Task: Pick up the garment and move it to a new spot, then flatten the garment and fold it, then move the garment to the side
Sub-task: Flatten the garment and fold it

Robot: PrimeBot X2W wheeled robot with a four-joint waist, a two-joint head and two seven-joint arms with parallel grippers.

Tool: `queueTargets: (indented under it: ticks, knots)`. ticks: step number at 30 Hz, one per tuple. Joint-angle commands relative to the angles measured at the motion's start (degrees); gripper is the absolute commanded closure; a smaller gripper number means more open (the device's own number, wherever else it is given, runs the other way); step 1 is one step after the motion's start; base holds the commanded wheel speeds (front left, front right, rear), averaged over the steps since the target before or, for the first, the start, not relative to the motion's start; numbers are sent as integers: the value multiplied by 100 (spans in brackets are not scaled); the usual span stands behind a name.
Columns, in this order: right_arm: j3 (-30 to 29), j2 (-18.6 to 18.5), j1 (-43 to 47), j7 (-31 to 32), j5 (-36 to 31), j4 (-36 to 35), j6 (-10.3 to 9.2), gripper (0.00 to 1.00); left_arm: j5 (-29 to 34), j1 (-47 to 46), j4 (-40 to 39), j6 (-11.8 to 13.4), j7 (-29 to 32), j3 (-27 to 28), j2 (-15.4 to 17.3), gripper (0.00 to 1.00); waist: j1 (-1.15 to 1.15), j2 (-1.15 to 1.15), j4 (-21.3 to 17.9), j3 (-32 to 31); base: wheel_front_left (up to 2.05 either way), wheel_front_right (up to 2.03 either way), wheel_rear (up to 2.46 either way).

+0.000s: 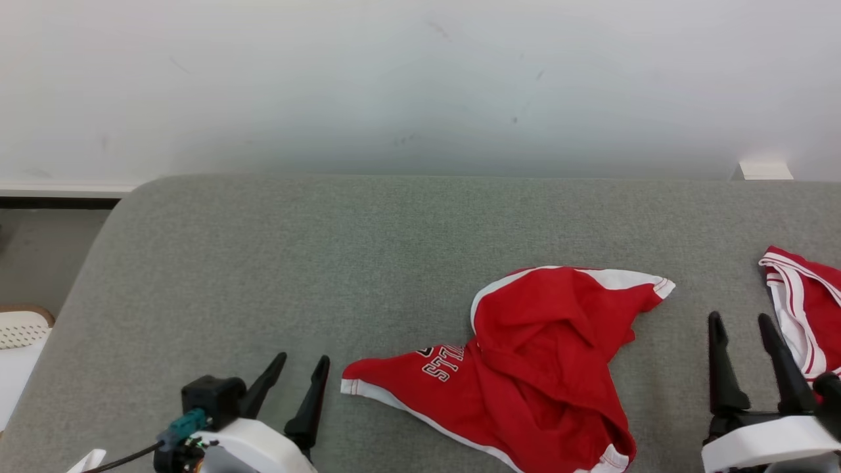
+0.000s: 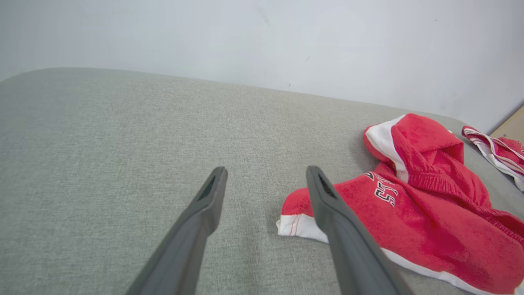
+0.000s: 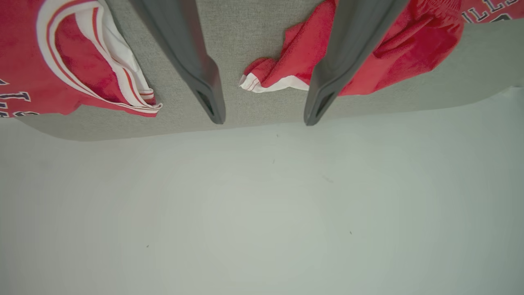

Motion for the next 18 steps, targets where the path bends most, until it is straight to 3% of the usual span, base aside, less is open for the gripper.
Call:
queueTargets:
  ticks: [1, 5, 14, 18]
  knots:
    - [92, -37, -19, 43, -70, -24, -14, 0, 105, 112, -98, 62, -30, 80, 38, 0, 0, 0, 24, -12, 0, 0, 0]
    - [834, -238, -314, 453, -59, 75, -14, 0, 211, 207, -340, 133, -56, 190, -40, 0, 0, 0, 105, -12, 0, 0, 0]
    - [2602, -561, -1330, 1894, 326, 616, -14, 0, 429, 259, -393, 17, -61, 292, -343, 0, 0, 0, 515, 36, 0, 0, 0]
    - [3058, -578, -1641, 2502, 532, 974, -14, 0, 510, 264, -324, -57, -62, 369, -492, 0, 0, 0, 767, 41, 0, 0, 0]
